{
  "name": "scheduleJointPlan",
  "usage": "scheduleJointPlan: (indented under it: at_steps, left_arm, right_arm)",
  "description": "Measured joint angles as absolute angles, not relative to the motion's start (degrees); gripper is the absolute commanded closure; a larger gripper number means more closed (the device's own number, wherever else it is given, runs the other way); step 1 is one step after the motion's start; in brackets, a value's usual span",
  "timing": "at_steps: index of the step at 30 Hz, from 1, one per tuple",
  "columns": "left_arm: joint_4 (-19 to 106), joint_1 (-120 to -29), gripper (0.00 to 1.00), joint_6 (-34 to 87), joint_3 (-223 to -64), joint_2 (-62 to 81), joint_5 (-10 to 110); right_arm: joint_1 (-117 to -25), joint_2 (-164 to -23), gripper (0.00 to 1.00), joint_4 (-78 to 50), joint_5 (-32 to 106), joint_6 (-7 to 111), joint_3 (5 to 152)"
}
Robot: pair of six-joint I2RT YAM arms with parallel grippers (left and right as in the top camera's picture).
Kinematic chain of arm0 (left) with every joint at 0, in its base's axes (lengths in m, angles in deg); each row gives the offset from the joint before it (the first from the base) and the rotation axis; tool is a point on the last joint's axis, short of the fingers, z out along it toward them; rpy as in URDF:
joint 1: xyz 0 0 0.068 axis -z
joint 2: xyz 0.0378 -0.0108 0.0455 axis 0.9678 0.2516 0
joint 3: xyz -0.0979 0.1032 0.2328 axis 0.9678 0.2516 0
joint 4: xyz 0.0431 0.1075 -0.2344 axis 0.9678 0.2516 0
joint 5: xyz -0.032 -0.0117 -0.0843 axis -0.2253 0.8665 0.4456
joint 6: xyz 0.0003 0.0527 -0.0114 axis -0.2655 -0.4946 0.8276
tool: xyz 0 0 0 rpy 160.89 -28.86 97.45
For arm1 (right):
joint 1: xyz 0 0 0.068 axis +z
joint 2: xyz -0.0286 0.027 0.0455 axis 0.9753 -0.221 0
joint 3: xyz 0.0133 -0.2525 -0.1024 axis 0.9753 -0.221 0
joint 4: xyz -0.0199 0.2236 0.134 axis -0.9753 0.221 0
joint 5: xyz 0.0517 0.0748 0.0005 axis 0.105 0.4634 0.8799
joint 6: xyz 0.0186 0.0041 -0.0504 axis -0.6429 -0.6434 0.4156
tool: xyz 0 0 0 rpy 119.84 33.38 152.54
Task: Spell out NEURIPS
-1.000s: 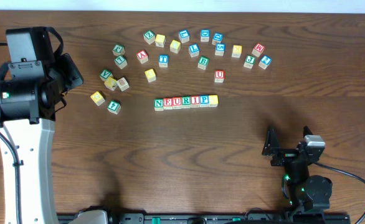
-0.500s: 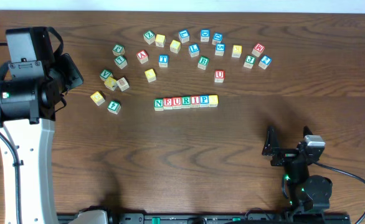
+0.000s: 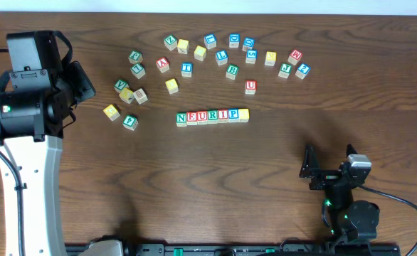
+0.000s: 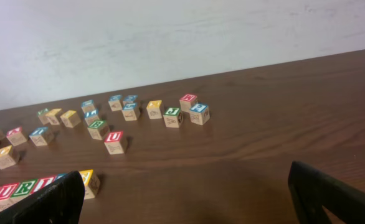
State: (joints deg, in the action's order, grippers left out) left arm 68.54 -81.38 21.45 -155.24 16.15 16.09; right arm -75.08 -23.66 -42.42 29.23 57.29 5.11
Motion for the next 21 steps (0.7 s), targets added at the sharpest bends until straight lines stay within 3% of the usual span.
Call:
scheduleJointPlan:
  at_steps: [12, 21]
  left_arm:
    - [68.13, -81.38, 0.44, 21.27, -154.59, 15.32, 10.54]
    - [60.02, -81.38, 0.44, 20.33, -142.11, 3.76, 8.29]
  right_arm:
    - [-75.08, -23.66, 0.01, -42.45, 29.23, 57.29, 5.11]
    - [-75.08, -23.64, 0.01, -42.40, 29.23, 57.29, 5.09]
